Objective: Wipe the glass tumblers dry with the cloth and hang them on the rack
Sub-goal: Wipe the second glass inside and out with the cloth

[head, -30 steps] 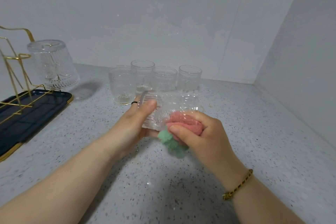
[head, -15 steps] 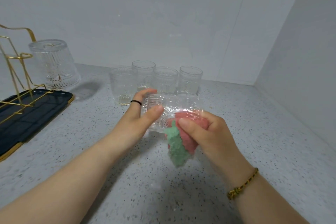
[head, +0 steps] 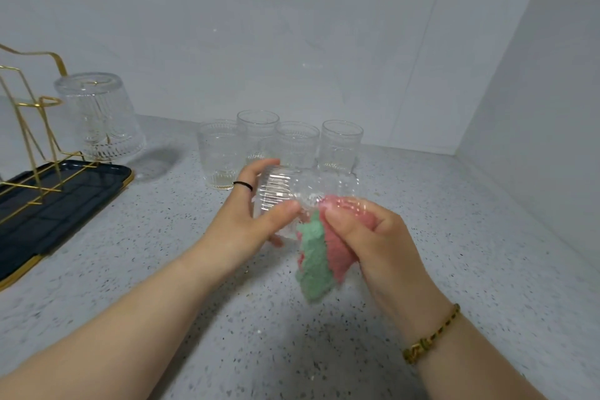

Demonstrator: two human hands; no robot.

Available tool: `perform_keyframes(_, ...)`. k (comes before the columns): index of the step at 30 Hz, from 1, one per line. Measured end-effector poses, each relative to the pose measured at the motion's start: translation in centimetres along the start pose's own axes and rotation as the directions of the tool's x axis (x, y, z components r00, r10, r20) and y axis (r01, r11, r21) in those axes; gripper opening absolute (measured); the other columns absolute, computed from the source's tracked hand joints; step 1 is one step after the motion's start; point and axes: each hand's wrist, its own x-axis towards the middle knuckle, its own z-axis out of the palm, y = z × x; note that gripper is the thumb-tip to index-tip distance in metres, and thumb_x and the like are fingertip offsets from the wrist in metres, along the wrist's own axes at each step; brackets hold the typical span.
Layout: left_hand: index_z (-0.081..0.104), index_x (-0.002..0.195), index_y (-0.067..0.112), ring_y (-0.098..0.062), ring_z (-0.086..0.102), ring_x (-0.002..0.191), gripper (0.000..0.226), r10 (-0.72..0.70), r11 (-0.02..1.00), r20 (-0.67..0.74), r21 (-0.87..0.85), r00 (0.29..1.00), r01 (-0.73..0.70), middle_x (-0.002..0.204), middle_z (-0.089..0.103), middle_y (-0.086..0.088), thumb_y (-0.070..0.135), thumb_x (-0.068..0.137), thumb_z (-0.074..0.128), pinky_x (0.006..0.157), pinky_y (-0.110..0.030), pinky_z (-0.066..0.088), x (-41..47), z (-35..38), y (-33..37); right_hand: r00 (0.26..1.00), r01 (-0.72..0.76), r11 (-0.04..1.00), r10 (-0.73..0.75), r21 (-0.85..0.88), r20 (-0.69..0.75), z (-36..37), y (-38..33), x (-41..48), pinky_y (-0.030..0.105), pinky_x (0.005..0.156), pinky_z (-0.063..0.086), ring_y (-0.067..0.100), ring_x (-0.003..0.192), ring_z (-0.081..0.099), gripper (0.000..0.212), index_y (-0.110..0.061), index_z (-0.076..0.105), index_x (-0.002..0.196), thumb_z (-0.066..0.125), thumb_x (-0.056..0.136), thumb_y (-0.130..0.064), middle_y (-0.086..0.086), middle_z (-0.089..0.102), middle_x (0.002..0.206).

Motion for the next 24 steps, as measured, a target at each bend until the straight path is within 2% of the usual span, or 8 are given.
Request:
perform_keyframes(3, 0.038, 0.110, 0.047, -0.011, 0.053, 0.111, 0.051, -0.004, 0.998, 0.029, 0.055, 1.000, 0.002, 0.128, 0.043, 0.016, 0.065, 0.067, 0.061, 0.080, -0.013, 0.045, -0.4, 0.1, 0.6, 0.999, -0.015, 0.997, 0.018, 0.079, -0.031, 0.1, 0.3, 0.2, 0.024, 0.057, 0.055, 0.015, 0.063, 0.067, 0.020, -0.013, 0.069, 0.068, 0.074, 0.065, -0.032, 0.002, 0.069, 0.068)
perform_keyframes(8, 0.061, 0.107, 0.014, -0.020, 0.071, 0.081, 0.069, -0.359, 0.866, 0.314, -0.239, 0.879, 0.439, 0.098, 0.072, -0.011, 0.061, 0.062, 0.039, 0.066, -0.032, 0.059, -0.2, 0.2, 0.5, 0.968, 0.250, 0.781, -0.203, -0.572, 0.147, 0.8, 0.7, -0.6, 0.024, 0.057, 0.054, 0.011, 0.065, 0.064, 0.019, -0.019, 0.066, 0.080, 0.064, 0.071, -0.036, -0.007, 0.067, 0.068)
perform_keyframes(10, 0.057, 0.112, 0.016, -0.013, 0.070, 0.074, 0.070, -0.348, 0.894, 0.167, -0.237, 0.922, 0.381, 0.100, 0.071, -0.008, 0.060, 0.059, 0.047, 0.061, -0.023, 0.057, -0.1, 0.3, 0.4, 0.978, 0.208, 0.838, -0.182, -0.504, 0.101, 0.8, 0.5, -0.5, 0.022, 0.055, 0.054, 0.011, 0.062, 0.062, 0.008, -0.023, 0.065, 0.076, 0.066, 0.073, -0.031, -0.004, 0.067, 0.067)
perform_keyframes(12, 0.048, 0.115, 0.030, 0.008, 0.063, 0.077, 0.060, -0.131, 0.991, -0.020, -0.040, 0.991, 0.130, 0.115, 0.060, 0.006, 0.058, 0.063, 0.057, 0.066, -0.004, 0.047, 0.0, 0.5, 0.3, 0.997, 0.063, 0.960, -0.071, -0.274, -0.022, 0.5, 0.4, -0.1, 0.019, 0.055, 0.053, 0.009, 0.061, 0.062, 0.010, -0.021, 0.065, 0.068, 0.069, 0.072, -0.029, -0.005, 0.066, 0.064)
perform_keyframes(16, 0.035, 0.108, 0.048, 0.038, 0.033, 0.095, 0.059, 0.182, 0.974, -0.095, 0.153, 0.979, -0.166, 0.116, 0.035, 0.032, 0.055, 0.060, 0.068, 0.075, 0.011, 0.027, -0.8, 0.7, 0.5, 0.997, -0.032, 0.993, 0.039, 0.114, -0.060, -0.3, 0.2, 0.4, 0.022, 0.059, 0.054, 0.015, 0.066, 0.067, 0.019, -0.015, 0.069, 0.071, 0.076, 0.062, -0.030, 0.004, 0.069, 0.071)
perform_keyframes(19, 0.046, 0.121, 0.034, 0.006, 0.049, 0.116, 0.062, -0.107, 0.988, 0.019, -0.107, 0.994, 0.109, 0.128, 0.051, 0.012, 0.069, 0.070, 0.049, 0.089, -0.011, 0.045, -0.5, 0.7, 0.5, 0.995, 0.078, 0.973, -0.088, -0.217, -0.039, 0.0, 0.0, -0.1, 0.015, 0.055, 0.052, 0.003, 0.064, 0.065, 0.007, -0.028, 0.065, 0.069, 0.071, 0.069, -0.032, -0.007, 0.067, 0.067)
perform_keyframes(21, 0.055, 0.121, 0.016, -0.023, 0.065, 0.103, 0.082, -0.342, 0.884, 0.217, -0.256, 0.914, 0.392, 0.119, 0.064, -0.009, 0.071, 0.062, 0.043, 0.083, -0.034, 0.056, -0.2, 0.5, 0.2, 0.980, 0.200, 0.850, -0.180, -0.487, 0.087, 0.2, 0.2, -0.4, 0.016, 0.054, 0.052, 0.004, 0.065, 0.064, 0.007, -0.029, 0.065, 0.077, 0.067, 0.071, -0.030, -0.012, 0.066, 0.066)
perform_keyframes(24, 0.054, 0.122, 0.016, -0.032, 0.066, 0.096, 0.089, -0.327, 0.926, 0.122, -0.158, 0.937, 0.344, 0.118, 0.062, -0.009, 0.076, 0.057, 0.051, 0.079, -0.033, 0.056, -0.2, 0.6, 0.0, 0.984, 0.179, 0.852, -0.164, -0.491, 0.074, 0.4, 0.2, -0.3, 0.014, 0.054, 0.050, 0.005, 0.065, 0.062, 0.005, -0.027, 0.065, 0.077, 0.068, 0.073, -0.027, -0.008, 0.067, 0.071)
